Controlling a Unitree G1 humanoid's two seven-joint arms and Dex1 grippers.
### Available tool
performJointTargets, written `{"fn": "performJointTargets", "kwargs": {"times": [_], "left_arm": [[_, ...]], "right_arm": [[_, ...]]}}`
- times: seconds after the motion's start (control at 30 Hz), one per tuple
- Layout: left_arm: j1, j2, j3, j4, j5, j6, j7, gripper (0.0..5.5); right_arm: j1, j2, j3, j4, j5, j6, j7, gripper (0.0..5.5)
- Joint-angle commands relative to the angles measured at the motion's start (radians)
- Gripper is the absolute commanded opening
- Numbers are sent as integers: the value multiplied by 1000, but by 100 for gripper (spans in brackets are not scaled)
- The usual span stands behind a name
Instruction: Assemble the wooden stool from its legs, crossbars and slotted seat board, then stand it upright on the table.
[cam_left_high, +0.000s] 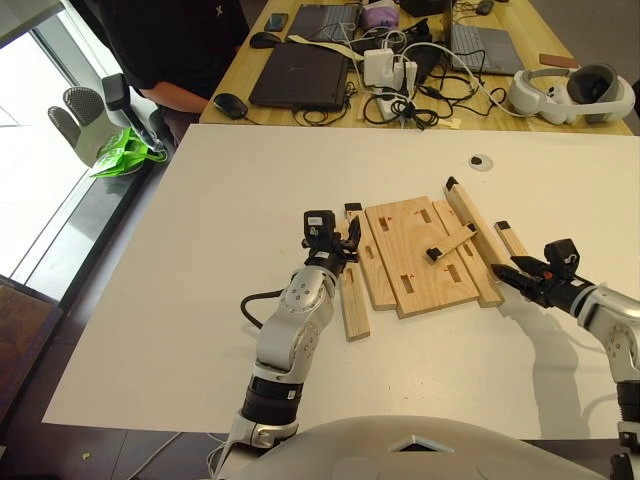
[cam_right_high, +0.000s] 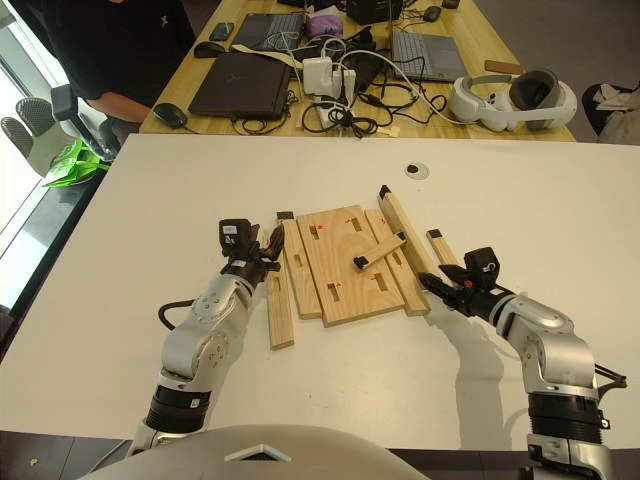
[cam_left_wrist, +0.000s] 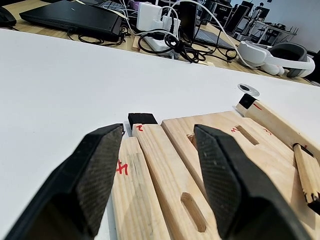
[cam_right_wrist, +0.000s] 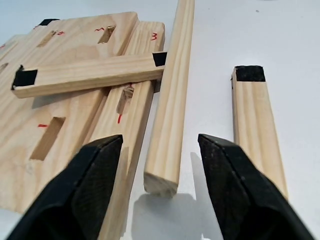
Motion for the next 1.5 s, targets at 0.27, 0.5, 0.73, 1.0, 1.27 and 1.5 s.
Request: {"fn": "performJointTargets", "kwargs": {"times": [0.27, 0.5, 0.73, 1.0, 1.27, 1.5], "left_arm": [[-20, -74, 3, 11, -3, -3, 15, 259], [-28, -75, 4, 21, -3, -8, 17, 259], [-33, -73, 12, 32, -4, -20, 18, 259], [-39, -68, 29, 24, -10, -30, 15, 259], [-407, 166, 329, -82, -13, 15, 17, 259], [-639, 126, 225, -9, 24, 17, -9, 259]], "right_arm": [[-99, -95, 144, 38, -90, 105, 53, 177], [-158, -89, 150, 59, -93, 117, 52, 105], [-385, -89, 95, 180, -69, 104, 51, 104], [-667, -133, 132, 241, -19, 81, 266, 103], [-678, -254, 215, 265, -68, -45, 562, 103], [-629, -281, 215, 135, 16, 48, 698, 103]]}}
